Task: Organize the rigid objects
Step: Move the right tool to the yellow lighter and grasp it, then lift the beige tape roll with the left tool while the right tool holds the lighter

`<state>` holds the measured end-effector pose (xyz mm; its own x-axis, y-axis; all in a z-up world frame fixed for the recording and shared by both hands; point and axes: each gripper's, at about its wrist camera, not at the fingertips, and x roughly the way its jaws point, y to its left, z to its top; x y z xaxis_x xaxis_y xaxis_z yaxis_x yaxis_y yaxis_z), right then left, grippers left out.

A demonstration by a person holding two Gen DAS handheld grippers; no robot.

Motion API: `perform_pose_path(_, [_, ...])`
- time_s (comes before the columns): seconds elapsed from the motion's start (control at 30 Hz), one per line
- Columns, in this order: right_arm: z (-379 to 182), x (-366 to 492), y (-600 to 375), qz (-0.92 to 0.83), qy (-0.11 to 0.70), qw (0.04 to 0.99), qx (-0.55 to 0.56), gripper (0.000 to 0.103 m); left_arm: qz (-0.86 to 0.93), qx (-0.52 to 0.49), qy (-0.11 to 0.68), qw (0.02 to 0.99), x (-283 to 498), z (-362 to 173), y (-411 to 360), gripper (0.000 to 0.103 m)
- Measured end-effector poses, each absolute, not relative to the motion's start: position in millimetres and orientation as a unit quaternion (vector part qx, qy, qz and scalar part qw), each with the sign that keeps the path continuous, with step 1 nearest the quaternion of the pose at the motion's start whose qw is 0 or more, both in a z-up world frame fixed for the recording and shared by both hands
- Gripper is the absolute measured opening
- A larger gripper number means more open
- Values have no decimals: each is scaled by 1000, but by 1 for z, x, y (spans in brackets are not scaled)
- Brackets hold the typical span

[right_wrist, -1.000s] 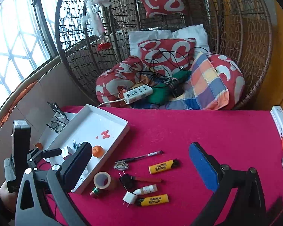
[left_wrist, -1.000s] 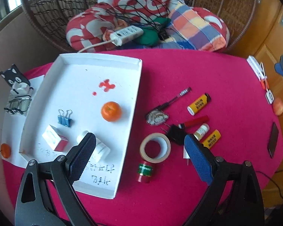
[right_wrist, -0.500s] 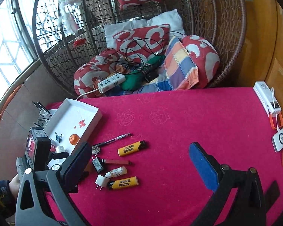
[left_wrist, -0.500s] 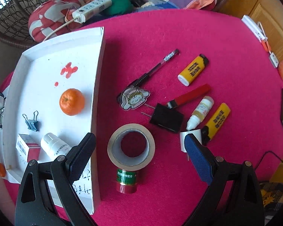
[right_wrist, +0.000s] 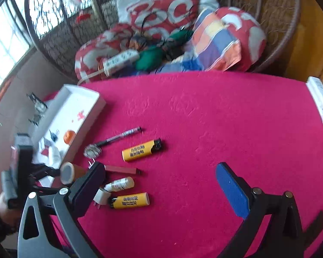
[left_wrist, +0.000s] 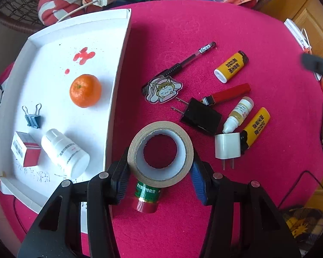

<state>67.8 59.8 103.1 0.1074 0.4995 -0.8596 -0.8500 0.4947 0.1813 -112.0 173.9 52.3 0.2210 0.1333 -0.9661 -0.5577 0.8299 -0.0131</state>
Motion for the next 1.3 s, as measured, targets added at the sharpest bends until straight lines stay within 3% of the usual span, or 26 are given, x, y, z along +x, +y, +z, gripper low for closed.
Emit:
perform_pose_path(0.37, [46, 50, 137, 491, 469, 675, -288, 103, 250, -225, 525, 782, -155, 116, 168, 50])
perform_pose_path(0.57, [24, 41, 145, 479, 473, 662, -329, 102, 273, -235, 515, 778, -162, 124, 162, 50])
perform_pose_path(0.63, [22, 38, 144, 482, 463, 664, -335, 84, 277, -236, 512, 778, -164, 126, 163, 50])
perform_pose_path(0.73, [27, 33, 138, 490, 448, 666, -341, 80, 281, -237, 506, 781, -163, 129, 167, 50])
perform_pose_path(0.87, [57, 37, 123, 508, 447, 678, -288, 80, 287, -227, 484, 795, -159, 151, 167, 50])
perform_pose_path(1.03, [134, 36, 87, 540, 420, 705, -185, 80, 306, -199, 445, 818, -155, 190, 165, 50])
perform_pose_path(1.3, [268, 22, 30, 586, 299, 750, -70, 80, 328, -154, 359, 860, -163, 268, 163, 50])
